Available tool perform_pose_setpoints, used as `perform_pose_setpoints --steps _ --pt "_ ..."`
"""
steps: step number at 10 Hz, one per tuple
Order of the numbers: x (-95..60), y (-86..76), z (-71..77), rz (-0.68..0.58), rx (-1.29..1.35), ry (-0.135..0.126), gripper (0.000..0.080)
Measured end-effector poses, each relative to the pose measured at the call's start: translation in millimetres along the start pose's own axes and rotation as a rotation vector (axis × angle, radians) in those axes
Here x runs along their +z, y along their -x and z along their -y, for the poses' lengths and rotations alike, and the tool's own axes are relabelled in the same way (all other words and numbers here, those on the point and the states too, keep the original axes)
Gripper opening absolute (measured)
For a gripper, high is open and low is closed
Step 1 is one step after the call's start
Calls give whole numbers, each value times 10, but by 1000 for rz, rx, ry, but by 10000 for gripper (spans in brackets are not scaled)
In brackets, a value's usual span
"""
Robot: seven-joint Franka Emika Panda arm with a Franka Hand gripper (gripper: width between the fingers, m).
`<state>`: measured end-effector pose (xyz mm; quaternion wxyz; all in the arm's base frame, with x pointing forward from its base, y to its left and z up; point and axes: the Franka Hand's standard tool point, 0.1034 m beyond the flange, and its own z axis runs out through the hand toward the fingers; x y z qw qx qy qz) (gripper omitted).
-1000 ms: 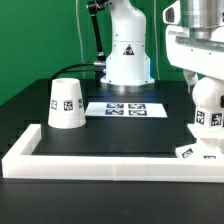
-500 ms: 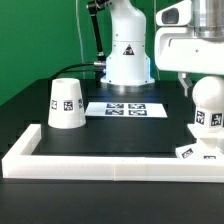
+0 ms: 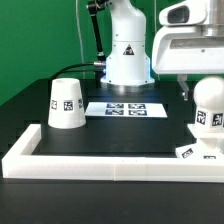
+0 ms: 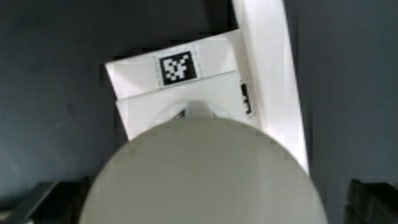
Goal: Assemble lamp
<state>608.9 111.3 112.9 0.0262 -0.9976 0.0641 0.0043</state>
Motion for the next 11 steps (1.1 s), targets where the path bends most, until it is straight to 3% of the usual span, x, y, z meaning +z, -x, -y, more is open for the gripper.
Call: perform_pose_setpoints --steps 1,7,11 --pt "-2 -9 9 -15 -122 14 699" --pt "-12 -65 -98 -29 -728 39 699" --pt "-9 -59 -99 -18 -961 56 699"
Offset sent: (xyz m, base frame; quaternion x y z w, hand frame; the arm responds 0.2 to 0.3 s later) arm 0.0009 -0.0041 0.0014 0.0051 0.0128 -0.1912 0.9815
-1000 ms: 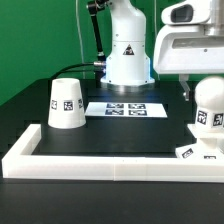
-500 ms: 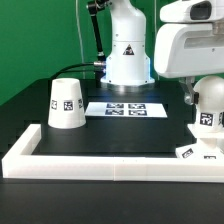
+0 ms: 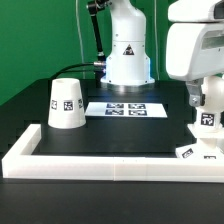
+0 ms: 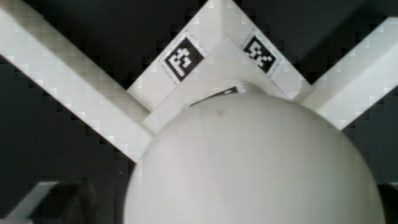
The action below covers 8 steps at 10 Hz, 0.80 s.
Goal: Assemble lamp
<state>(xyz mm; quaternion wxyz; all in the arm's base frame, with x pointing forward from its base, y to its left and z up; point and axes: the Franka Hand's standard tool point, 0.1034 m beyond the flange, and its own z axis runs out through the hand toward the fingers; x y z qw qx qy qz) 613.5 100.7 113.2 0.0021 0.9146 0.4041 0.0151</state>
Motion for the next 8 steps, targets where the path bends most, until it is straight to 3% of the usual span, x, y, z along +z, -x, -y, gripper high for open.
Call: perform_pose_setpoints --steps 4,6,7,8 --pt "21 14 -1 23 -275 15 699" --pt "25 19 -5 24 -272 15 687" --pt "25 19 -5 24 -256 16 577" --pt "25 19 -6 24 -231 16 577"
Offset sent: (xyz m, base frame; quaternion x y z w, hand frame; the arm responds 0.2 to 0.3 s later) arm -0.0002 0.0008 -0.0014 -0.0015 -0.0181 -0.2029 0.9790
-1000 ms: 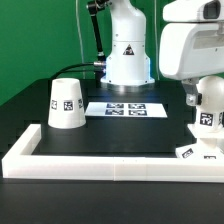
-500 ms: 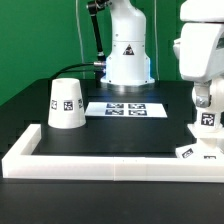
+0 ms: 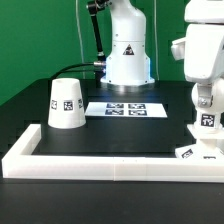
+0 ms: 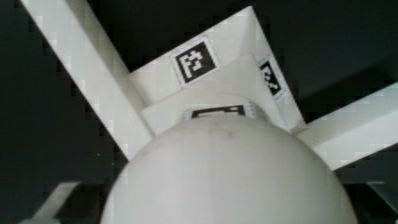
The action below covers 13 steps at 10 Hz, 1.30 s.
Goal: Assemble lamp
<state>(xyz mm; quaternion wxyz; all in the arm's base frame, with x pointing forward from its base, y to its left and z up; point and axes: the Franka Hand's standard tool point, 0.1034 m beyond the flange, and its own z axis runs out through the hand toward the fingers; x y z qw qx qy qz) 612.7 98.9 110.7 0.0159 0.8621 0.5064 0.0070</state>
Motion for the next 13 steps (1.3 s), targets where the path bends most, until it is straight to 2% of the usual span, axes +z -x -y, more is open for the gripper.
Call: perform_pose_setpoints --steps 2,6,8,13 --pt "0 13 -11 -1 67 0 578" --pt "1 10 -7 -6 464 -5 580" --pt "-7 10 -8 -3 697 -18 580" --pt "-12 10 -9 1 1031 -22 580"
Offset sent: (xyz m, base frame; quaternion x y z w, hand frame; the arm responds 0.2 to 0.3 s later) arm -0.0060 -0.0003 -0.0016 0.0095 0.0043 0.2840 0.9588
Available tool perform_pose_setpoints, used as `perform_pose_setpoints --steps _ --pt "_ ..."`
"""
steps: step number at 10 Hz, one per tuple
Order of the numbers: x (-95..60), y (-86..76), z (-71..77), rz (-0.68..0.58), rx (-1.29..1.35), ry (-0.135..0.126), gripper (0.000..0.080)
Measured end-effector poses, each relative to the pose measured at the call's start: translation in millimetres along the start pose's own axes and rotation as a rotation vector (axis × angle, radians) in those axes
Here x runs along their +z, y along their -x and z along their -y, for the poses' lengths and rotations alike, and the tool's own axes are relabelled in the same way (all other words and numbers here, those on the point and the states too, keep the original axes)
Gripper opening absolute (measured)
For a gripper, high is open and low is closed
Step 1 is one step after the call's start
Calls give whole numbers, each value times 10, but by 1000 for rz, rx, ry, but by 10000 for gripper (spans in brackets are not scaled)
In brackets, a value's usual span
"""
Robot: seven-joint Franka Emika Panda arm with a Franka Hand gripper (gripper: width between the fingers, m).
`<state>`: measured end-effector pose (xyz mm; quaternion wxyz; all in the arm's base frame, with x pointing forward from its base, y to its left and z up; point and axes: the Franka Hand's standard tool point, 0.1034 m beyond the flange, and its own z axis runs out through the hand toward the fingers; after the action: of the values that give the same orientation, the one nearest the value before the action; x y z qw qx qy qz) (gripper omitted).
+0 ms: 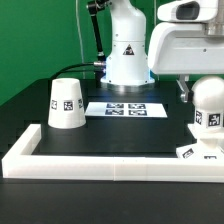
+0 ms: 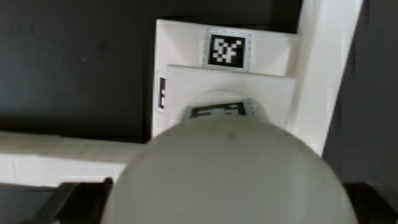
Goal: Assemble lamp
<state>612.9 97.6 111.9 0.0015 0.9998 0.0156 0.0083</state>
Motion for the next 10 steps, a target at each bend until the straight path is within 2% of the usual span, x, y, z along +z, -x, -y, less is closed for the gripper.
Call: perform_pose_setpoints --steps 10 --pt "20 72 -25 43 758 -13 580"
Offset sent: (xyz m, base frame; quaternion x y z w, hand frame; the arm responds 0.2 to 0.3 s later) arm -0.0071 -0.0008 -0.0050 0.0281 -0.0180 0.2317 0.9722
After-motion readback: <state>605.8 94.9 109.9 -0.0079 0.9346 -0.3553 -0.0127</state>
